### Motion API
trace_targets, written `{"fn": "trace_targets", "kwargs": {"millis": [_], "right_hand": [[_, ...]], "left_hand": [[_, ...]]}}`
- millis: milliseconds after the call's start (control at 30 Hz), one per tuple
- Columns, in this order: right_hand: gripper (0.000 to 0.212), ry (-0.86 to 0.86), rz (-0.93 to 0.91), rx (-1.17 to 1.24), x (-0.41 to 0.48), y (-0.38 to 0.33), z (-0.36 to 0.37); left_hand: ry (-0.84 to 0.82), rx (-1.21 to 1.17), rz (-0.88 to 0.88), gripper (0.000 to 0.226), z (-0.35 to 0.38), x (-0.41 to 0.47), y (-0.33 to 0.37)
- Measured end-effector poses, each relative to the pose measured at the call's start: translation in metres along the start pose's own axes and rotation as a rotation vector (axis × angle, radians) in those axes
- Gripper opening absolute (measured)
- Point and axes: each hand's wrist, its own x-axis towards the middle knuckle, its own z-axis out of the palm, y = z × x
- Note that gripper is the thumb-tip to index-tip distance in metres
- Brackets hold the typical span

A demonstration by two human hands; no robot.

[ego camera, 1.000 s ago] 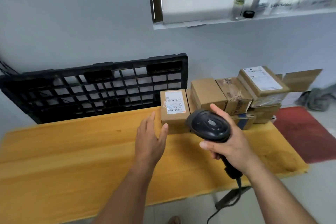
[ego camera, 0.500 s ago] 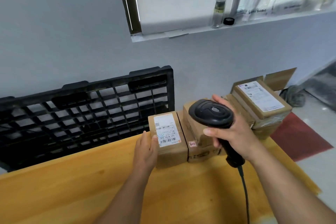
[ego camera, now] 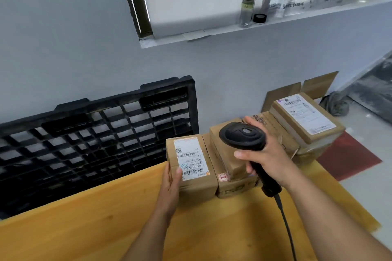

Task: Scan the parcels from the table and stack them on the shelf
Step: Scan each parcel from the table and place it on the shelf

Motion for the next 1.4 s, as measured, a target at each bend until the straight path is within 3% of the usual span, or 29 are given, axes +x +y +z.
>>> {"fn": "trace_targets", "kwargs": {"millis": [167,300,367,500,700,1200,1400], "right_hand": [[0.097,0.004,0.006,-0.028,0.000,-0.004,0.002],[0.098,0.008,0.006,-0.051,-0.001,-0.006,0.004],[0.098,0.009,0.003,-0.057,-0.001,-0.006,0.005],[0.097,0.003,0.011,-0.074,-0.005,-0.009,0.007],[0.094,-0.022,0.017,-0.095,-0.010,-0.016,0.008],[0.095,-0.134,-0.094,0.115,-0.094,-0.013,0.016],[0.094,-0.164,-0.163,0.216,-0.127,-0.013,0.007]], "left_hand": [[-0.022,-0.110,-0.035,0.065,-0.011,0.002,-0.006],[-0.051,-0.265,-0.081,0.096,-0.015,0.001,-0.001],[-0.093,-0.305,-0.109,0.100,-0.018,0.001,0.004],[-0.155,-0.290,-0.161,0.097,-0.021,-0.007,0.010],[-0.342,-0.192,-0.232,0.132,-0.039,-0.028,0.009],[0.035,-0.004,0.195,0.147,-0.037,-0.060,0.024],[0.149,0.101,0.277,0.145,-0.037,-0.072,0.031]]}}
